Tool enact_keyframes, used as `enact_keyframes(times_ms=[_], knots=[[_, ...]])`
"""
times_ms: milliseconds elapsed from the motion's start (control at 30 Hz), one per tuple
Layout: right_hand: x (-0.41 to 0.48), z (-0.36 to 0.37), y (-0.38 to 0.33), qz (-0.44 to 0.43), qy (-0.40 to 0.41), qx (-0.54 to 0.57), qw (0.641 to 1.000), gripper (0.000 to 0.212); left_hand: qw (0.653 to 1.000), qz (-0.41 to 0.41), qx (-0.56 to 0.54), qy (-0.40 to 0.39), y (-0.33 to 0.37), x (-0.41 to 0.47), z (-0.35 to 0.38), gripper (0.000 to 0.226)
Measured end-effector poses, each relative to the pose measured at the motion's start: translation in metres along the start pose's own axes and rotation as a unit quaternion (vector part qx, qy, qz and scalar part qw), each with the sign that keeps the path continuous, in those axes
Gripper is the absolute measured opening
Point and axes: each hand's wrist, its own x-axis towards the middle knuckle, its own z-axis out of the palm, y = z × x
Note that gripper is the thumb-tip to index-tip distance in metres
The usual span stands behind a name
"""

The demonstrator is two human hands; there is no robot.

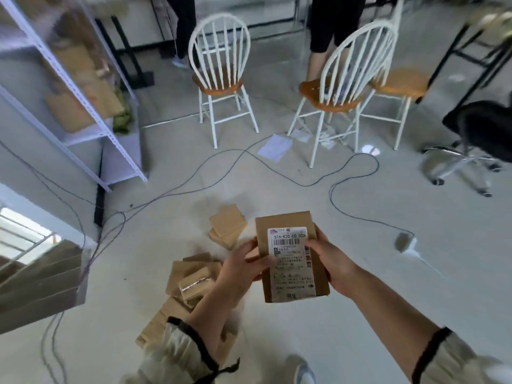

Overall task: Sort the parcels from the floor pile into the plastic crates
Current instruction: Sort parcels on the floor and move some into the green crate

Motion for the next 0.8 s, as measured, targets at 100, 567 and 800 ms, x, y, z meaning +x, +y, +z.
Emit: enact_keyframes(times_ms=[100,567,800], knots=[[-0.032,-0.011,-0.007,-0.032,0.035,0.029,0.998,0.053,0.997,0.035,0.039,-0.053,0.022,-0.009,0.014,0.025],[-0.240,-0.100,0.062,-0.096,0.351,0.218,0.906,0.060,0.907,0.117,0.161,-0.372,0.068,-0.070,0.192,0.024],[-0.386,-0.123,0.130,-0.119,0.484,0.287,0.818,0.065,0.820,0.133,0.206,-0.518,0.046,-0.164,0.315,0.024]])
